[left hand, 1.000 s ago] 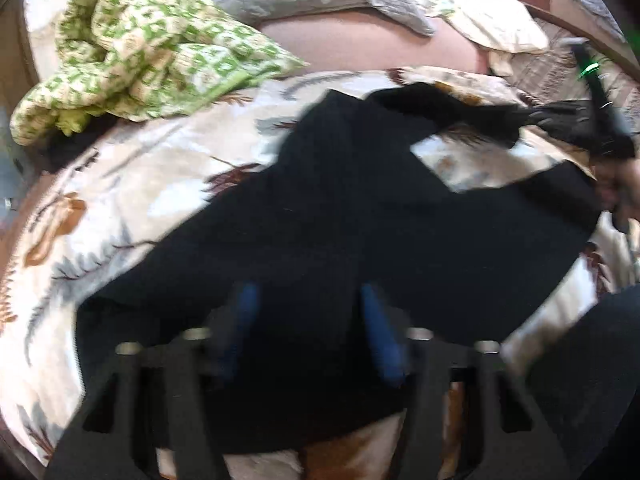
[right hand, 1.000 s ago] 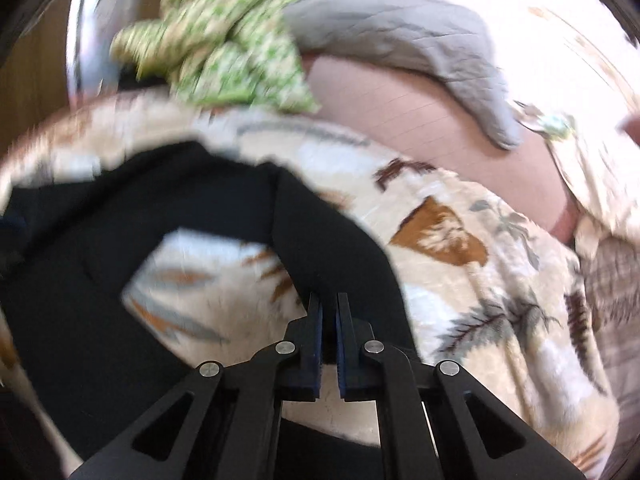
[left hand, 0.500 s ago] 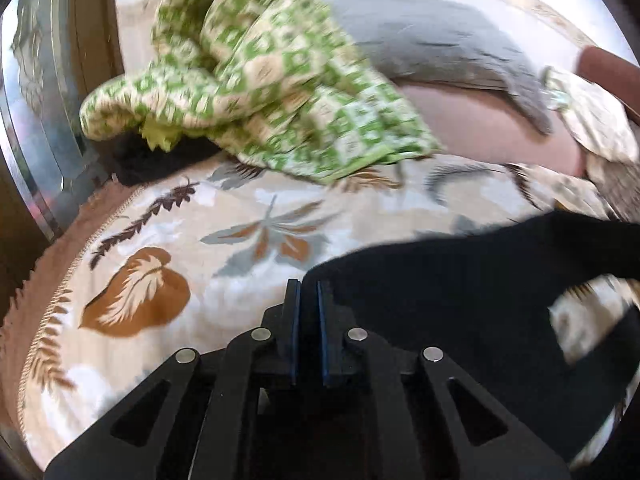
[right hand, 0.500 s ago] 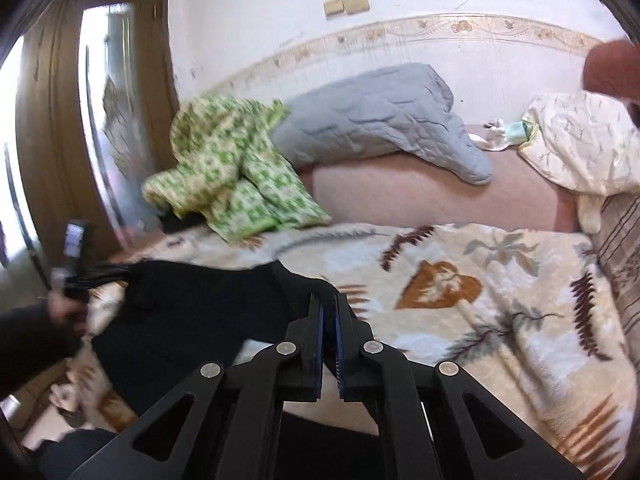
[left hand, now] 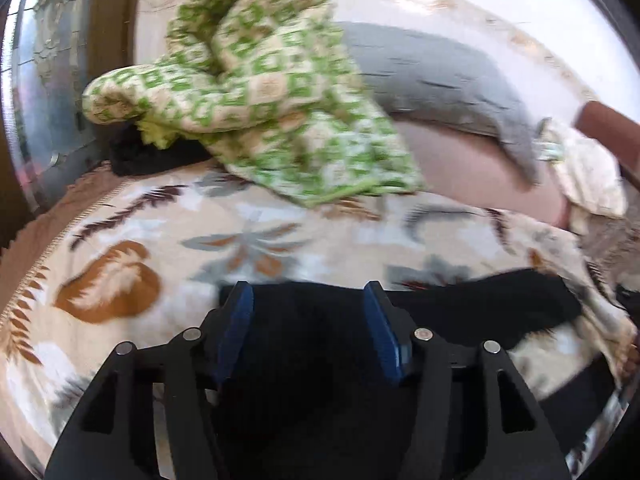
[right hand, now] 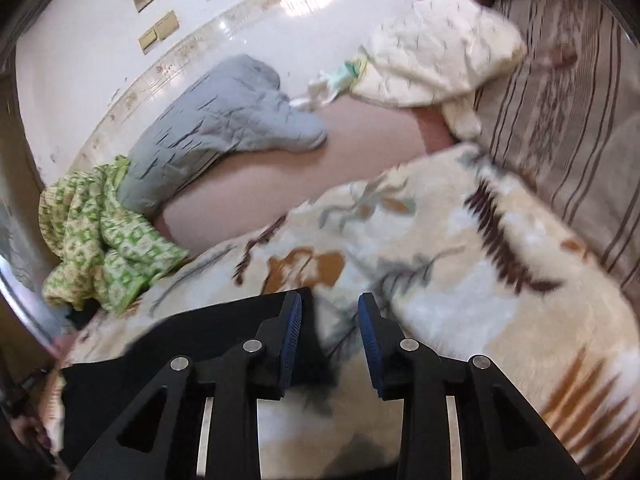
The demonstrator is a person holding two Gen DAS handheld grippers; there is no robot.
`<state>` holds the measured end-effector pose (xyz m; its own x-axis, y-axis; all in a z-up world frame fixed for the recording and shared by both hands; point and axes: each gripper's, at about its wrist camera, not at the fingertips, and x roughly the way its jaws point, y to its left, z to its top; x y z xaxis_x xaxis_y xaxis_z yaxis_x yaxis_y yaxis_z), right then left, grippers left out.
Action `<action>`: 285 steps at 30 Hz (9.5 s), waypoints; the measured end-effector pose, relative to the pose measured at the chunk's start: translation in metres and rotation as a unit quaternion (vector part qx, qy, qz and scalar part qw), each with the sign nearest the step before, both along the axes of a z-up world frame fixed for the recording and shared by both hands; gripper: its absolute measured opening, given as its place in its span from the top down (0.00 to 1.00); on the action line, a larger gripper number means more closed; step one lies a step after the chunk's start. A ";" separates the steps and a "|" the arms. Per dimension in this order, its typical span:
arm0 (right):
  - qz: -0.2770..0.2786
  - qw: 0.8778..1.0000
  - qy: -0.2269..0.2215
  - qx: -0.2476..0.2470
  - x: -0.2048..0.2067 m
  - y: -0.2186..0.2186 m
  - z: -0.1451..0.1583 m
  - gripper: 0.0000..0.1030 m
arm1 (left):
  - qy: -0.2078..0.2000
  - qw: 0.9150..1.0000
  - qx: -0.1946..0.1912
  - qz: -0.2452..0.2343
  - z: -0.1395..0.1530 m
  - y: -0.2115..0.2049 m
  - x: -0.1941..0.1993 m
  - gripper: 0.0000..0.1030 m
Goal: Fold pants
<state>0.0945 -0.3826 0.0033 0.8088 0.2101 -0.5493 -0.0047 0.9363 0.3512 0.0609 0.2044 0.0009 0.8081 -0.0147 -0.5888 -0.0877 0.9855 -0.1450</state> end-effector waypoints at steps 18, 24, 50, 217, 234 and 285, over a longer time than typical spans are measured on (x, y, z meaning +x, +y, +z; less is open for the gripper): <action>0.029 0.972 0.154 0.177 0.057 0.008 -0.091 0.55 | 0.050 0.999 0.007 0.005 -0.076 -0.059 -0.024 0.35; 0.023 0.977 0.128 0.169 0.053 0.008 -0.078 0.97 | 0.061 0.998 0.013 0.004 -0.083 -0.062 -0.022 0.31; -0.004 0.978 0.197 0.063 0.006 -0.007 -0.071 0.97 | 0.062 0.998 0.019 0.000 -0.083 -0.065 -0.023 0.25; 0.185 0.972 0.002 -0.148 -0.130 -0.026 -0.002 0.74 | -0.041 0.982 -0.126 -0.135 0.025 0.025 -0.150 0.41; 0.271 0.936 0.056 -0.217 -0.118 0.071 -0.037 0.59 | 0.093 0.985 -0.106 -0.100 -0.054 0.003 -0.148 0.68; 0.237 0.942 0.195 -0.135 -0.133 0.019 -0.066 0.46 | 0.037 0.998 0.034 -0.050 -0.043 -0.008 -0.107 0.78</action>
